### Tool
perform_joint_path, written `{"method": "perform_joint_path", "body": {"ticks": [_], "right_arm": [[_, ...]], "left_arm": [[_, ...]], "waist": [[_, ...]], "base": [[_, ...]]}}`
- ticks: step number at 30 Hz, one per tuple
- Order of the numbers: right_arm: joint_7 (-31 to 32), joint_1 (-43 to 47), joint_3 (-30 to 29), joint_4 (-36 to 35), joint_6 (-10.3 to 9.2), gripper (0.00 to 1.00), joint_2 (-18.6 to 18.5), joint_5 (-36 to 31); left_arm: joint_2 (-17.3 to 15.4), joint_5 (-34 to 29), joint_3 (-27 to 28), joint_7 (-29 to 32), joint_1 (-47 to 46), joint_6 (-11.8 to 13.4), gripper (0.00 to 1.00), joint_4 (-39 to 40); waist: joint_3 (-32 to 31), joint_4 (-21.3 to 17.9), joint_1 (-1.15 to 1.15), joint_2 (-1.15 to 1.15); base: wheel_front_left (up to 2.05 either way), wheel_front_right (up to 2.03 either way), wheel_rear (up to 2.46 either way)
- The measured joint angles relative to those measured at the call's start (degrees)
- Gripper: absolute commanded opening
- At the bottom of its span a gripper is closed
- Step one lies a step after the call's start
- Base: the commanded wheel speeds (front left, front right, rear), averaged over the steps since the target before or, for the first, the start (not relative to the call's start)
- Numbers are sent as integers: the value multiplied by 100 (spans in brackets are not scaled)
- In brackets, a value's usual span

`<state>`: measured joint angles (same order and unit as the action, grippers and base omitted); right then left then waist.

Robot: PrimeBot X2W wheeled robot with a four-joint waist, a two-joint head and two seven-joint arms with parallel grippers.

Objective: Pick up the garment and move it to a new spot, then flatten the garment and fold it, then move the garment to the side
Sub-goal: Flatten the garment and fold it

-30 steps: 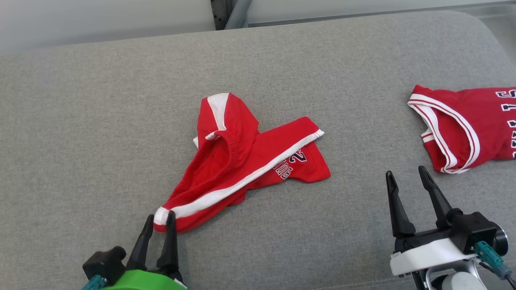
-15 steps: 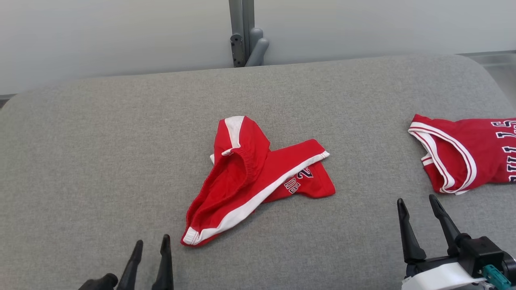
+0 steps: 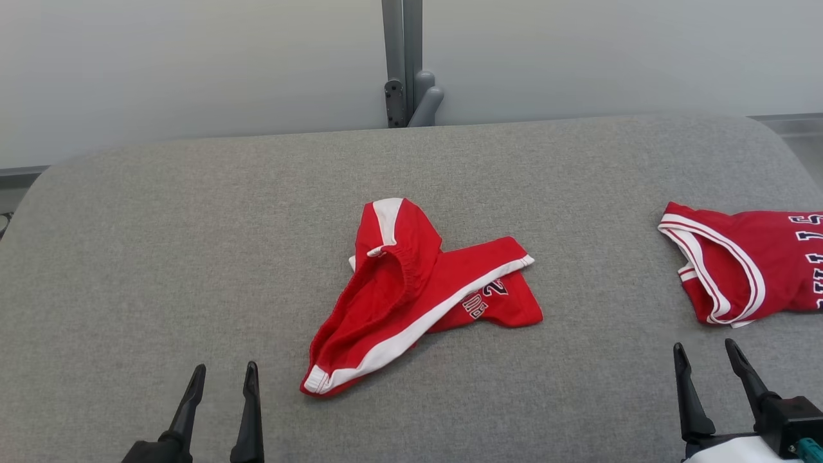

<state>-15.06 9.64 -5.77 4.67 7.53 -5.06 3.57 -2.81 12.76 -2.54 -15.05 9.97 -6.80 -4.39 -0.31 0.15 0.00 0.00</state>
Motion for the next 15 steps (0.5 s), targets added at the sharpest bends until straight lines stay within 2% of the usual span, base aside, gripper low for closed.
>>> {"method": "perform_joint_path", "body": {"ticks": [4, 15], "right_arm": [[0, 1, -149, 115, 0, 100, 47, -26], [0, -58, -107, 234, 0, 100, 35, -41]], "left_arm": [[0, -153, -53, 0, 39, -8, 100, 30], [0, -163, -85, 1, 110, -40, 100, -121]], "waist": [[-46, -11, 0, 0], [-82, -114, 0, 0]], "base": [[0, 0, 0], [0, 0, 0]]}}
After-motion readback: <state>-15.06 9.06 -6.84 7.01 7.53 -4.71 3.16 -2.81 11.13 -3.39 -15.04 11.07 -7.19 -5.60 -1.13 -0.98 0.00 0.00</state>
